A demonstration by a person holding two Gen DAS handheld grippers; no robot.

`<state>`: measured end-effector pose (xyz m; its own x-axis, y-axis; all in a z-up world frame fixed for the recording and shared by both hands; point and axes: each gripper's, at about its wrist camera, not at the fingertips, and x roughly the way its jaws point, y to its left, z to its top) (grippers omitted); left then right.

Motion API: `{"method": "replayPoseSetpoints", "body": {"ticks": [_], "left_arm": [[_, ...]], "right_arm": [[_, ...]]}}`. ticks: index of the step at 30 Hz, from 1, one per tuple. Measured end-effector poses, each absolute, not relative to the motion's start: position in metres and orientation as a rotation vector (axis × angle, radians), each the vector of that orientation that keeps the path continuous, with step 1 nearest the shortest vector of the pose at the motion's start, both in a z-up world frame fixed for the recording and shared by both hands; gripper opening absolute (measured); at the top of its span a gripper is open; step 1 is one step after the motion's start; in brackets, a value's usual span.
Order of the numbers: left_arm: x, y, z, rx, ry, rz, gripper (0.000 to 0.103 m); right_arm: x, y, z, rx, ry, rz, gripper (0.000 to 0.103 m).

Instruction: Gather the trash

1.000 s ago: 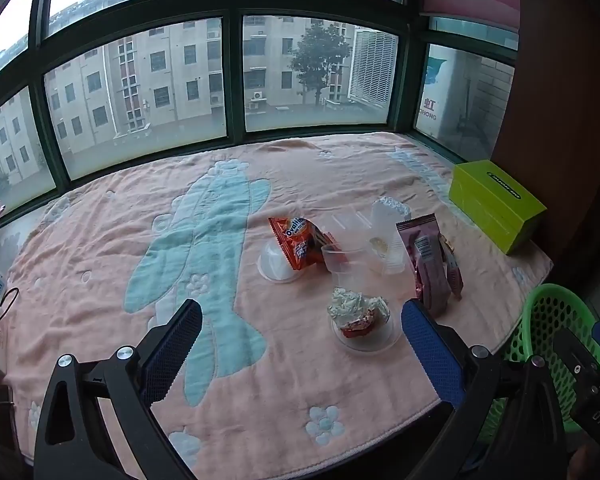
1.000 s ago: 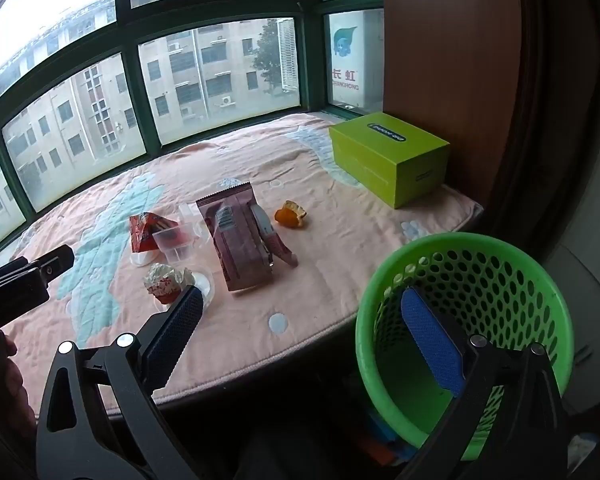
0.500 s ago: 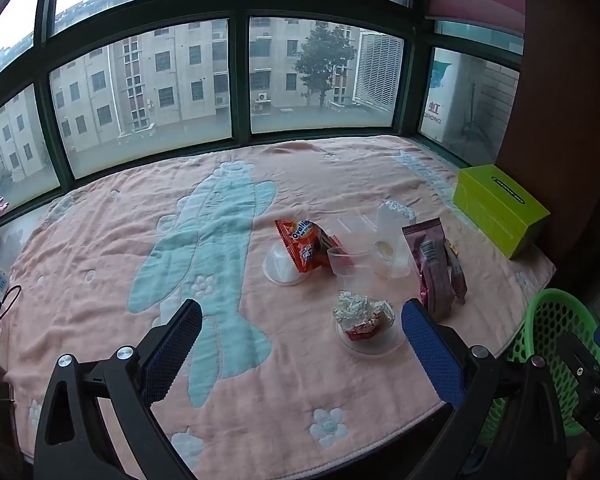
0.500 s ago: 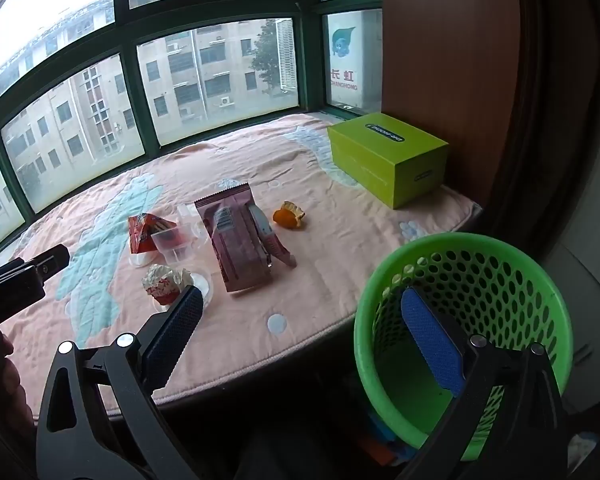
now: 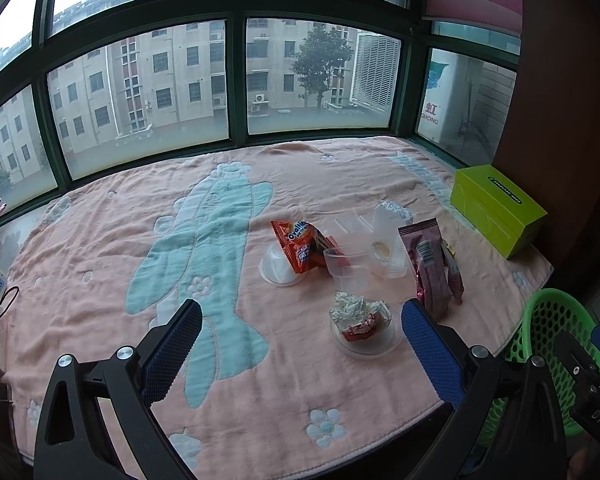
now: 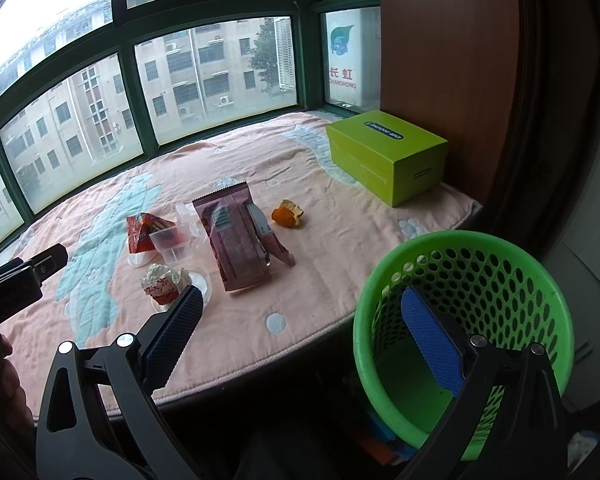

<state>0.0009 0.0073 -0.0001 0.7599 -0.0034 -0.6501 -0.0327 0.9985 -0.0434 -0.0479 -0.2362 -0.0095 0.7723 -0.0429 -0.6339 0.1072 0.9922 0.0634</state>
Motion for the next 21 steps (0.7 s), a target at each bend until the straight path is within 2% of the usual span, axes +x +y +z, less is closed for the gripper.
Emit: {"method": "replayPoseSetpoints", "body": {"ticks": [21], "left_arm": [[0.0052,0.0067,-0.0018,-0.058,0.715,0.02,0.097]], "right_arm": [[-0.0443,-0.2369,-0.0143,0.099,0.69,-0.083,0.098]]}}
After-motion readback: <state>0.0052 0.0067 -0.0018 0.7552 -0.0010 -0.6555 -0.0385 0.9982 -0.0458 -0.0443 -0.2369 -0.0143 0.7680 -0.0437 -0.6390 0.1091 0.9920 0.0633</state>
